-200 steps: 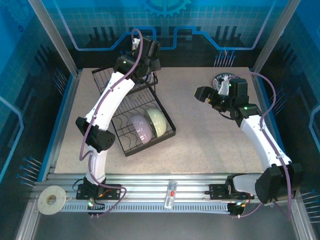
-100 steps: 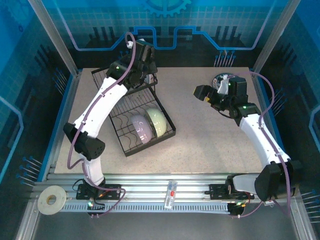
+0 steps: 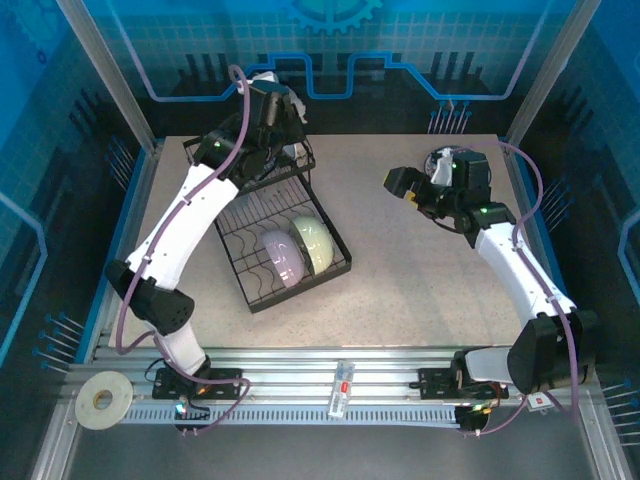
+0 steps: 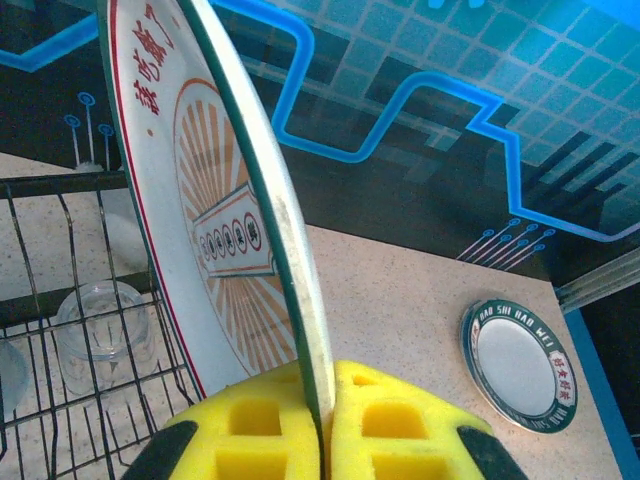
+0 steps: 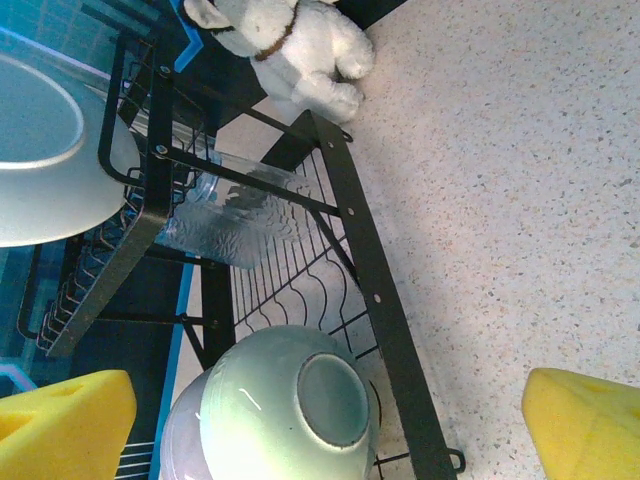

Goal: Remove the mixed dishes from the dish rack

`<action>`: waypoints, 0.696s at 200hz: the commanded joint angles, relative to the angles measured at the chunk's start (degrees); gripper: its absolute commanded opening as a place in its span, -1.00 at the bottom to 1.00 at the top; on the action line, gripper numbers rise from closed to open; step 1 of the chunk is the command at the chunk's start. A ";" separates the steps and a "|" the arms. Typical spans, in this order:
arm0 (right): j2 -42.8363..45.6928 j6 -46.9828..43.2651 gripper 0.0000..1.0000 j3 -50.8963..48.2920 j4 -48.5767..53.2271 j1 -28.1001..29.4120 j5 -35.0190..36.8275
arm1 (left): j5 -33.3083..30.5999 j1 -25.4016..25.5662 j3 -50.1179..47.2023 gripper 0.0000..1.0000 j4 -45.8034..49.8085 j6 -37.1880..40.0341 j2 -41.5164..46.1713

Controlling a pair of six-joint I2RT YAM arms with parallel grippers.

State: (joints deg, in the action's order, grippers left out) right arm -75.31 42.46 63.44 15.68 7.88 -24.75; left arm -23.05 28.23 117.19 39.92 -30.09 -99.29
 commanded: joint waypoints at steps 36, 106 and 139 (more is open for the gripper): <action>-0.54 -0.05 1.00 3.02 -0.33 0.75 -0.69 | 5.80 -0.76 -6.44 -1.00 -13.58 5.93 7.34; -0.47 -1.85 1.00 6.91 2.46 0.02 0.31 | 21.07 -0.73 -23.18 -1.00 -32.46 20.08 17.66; 0.21 -1.87 1.00 8.81 3.28 -0.99 1.02 | 26.48 -0.72 -29.56 -1.00 -38.88 27.62 22.35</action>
State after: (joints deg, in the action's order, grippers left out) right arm -75.72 41.71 69.19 17.52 7.77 -24.45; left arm -3.29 27.90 90.72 13.39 -11.44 -82.35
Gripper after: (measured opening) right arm 0.999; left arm 0.072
